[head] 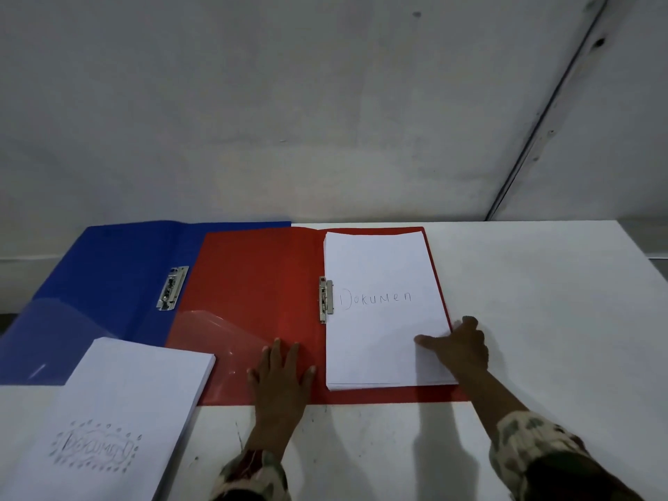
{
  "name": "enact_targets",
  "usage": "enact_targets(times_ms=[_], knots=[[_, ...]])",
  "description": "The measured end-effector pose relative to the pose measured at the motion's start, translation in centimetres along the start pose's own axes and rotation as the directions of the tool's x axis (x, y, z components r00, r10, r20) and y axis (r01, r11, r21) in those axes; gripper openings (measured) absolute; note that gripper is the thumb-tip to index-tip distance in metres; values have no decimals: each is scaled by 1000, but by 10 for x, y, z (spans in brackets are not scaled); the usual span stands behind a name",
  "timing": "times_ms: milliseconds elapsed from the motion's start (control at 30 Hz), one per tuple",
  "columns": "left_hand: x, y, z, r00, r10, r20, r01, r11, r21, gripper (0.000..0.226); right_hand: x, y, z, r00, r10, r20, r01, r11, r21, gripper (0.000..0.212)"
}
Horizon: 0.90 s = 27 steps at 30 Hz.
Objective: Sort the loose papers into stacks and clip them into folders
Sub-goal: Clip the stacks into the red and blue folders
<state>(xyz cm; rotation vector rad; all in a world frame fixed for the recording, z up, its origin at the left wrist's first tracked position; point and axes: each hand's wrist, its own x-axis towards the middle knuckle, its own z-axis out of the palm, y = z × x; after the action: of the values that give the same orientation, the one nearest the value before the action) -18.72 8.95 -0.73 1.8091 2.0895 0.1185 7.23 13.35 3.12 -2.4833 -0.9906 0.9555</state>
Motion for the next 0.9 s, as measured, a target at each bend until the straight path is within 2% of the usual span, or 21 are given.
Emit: enact_targets(times_ms=[167, 233, 300, 400, 567, 667, 767, 900], knots=[[-4, -2, -3, 999, 20, 42, -20, 1000, 6, 76, 9, 5, -10, 993, -2, 120, -9, 996, 94, 60], [-3, -3, -4, 998, 19, 64, -20, 1000, 15, 80, 8, 6, -4, 992, -25, 120, 13, 995, 97, 57], [-3, -4, -5, 997, 12, 72, -12, 1000, -13, 85, 6, 6, -2, 995, -37, 96, 27, 994, 103, 53], [-7, -7, -4, 998, -26, 59, 27, 999, -24, 78, 4, 8, -8, 999, -37, 35, 35, 997, 62, 45], [-15, -17, -6, 993, -119, 25, 120, 992, -46, 87, 9, 26, -28, 995, 31, -93, -30, 1000, 7, 41], [-17, -24, -5, 981, -188, -42, 187, 982, -31, 111, 12, 39, -37, 988, 53, -143, -55, 998, -11, 39], [-18, -27, -7, 959, -276, -57, 275, 961, -24, 122, 14, 49, -43, 982, 70, -177, -75, 997, -22, 37], [-16, -23, -15, 894, -446, -41, 440, 891, -115, 106, 14, 55, -47, 968, 55, -246, -84, 990, -111, 37]])
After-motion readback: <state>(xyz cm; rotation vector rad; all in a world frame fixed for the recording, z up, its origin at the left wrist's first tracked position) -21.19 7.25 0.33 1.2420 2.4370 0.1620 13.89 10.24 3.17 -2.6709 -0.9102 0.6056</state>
